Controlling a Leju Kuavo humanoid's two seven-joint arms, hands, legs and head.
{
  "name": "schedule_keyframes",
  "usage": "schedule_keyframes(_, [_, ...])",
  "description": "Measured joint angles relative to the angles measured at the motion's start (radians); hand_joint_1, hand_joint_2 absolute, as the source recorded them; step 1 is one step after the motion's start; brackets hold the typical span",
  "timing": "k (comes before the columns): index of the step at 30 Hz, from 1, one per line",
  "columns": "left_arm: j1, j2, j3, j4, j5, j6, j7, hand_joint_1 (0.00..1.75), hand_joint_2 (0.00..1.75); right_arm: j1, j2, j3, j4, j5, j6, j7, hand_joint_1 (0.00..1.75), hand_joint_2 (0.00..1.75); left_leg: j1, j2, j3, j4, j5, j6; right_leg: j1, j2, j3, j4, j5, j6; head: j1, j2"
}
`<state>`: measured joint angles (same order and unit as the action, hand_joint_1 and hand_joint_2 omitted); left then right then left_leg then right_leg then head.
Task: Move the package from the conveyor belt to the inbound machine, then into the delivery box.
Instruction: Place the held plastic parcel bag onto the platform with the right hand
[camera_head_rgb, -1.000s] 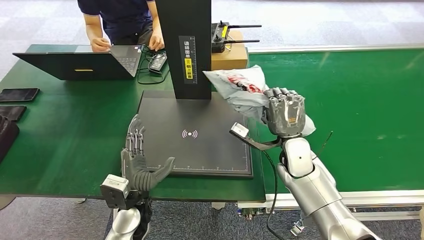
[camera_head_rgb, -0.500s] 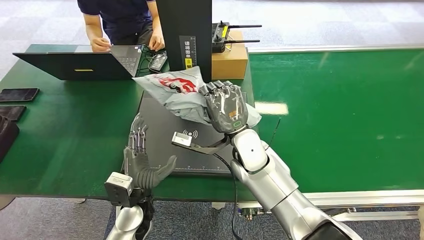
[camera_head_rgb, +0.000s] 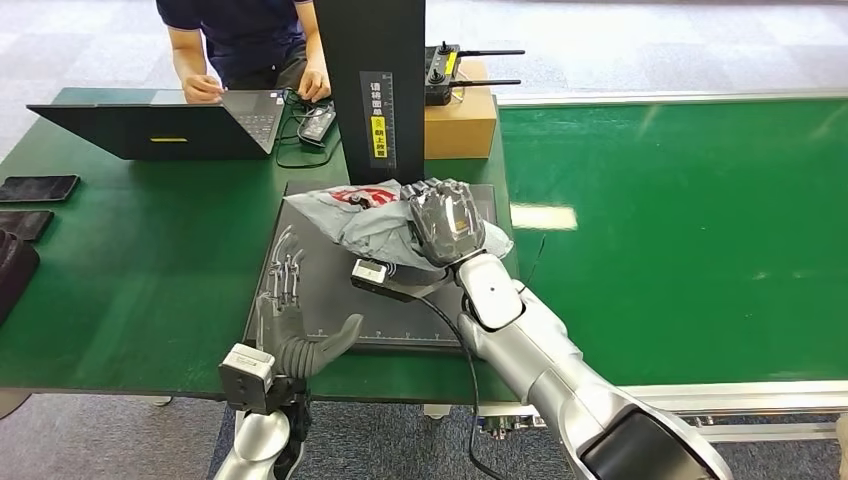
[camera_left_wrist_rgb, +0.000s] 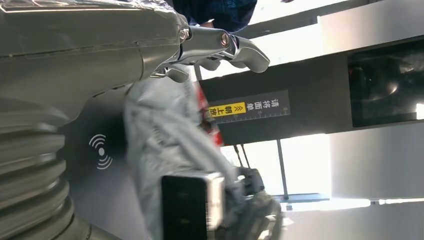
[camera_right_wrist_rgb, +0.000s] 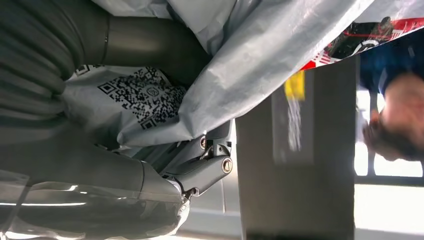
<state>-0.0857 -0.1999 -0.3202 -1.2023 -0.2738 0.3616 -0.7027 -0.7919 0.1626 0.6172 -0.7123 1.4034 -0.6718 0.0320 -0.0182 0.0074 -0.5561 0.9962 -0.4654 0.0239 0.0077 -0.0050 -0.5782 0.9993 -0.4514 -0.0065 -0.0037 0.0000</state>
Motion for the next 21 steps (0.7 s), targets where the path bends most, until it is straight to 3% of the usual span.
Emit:
schedule_keyframes(2, [0.000,0.000,0.000,0.002,0.000,0.002,0.000,0.00,1.75,-0.002,0.003,0.000,0.050,-0.003,-0.008,0.004,0.00,1.75,0.000,0.000,0.000,0.000,0.000,0.000,0.000,0.000,0.000,0.000,0.000,0.000,0.000,0.000])
schedule_keyframes(5, [0.000,0.000,0.000,0.003,-0.004,0.002,0.000,0.00,1.75,-0.005,0.003,-0.006,0.104,-0.032,-0.016,-0.010,0.00,1.75,0.000,0.000,0.000,0.000,0.000,0.000,0.000,0.000,0.000,0.000,0.000,0.000,0.000,0.000])
schedule_keyframes(9, [0.000,0.000,0.000,0.004,-0.012,-0.005,0.000,0.00,1.75,-0.004,0.007,-0.032,0.149,-0.141,0.014,-0.101,0.00,0.00,0.000,0.000,0.000,0.000,0.000,0.000,0.000,0.000,0.000,0.000,0.000,0.000,0.000,0.000])
schedule_keyframes(11, [0.000,0.000,0.000,0.004,-0.013,-0.008,0.000,0.00,1.75,-0.003,0.013,-0.053,0.158,-0.226,0.059,-0.173,0.00,0.00,0.000,0.001,0.000,0.000,0.000,0.000,0.000,0.000,0.000,0.000,0.000,0.000,0.000,0.000])
schedule_keyframes(15, [-0.002,0.000,0.000,0.008,-0.010,-0.008,0.000,0.00,1.75,0.012,0.029,-0.117,0.157,-0.451,0.205,-0.360,0.00,1.75,0.000,0.001,0.001,0.000,0.000,0.000,0.000,0.000,0.000,0.000,0.000,-0.001,0.000,0.000])
schedule_keyframes(21, [-0.002,0.000,0.001,0.009,-0.010,0.002,0.000,0.00,1.75,0.054,0.033,-0.195,0.070,-0.749,0.368,-0.503,0.00,1.75,0.000,0.001,0.000,0.000,0.000,0.000,0.000,0.001,0.000,0.000,0.000,-0.001,0.000,0.000])
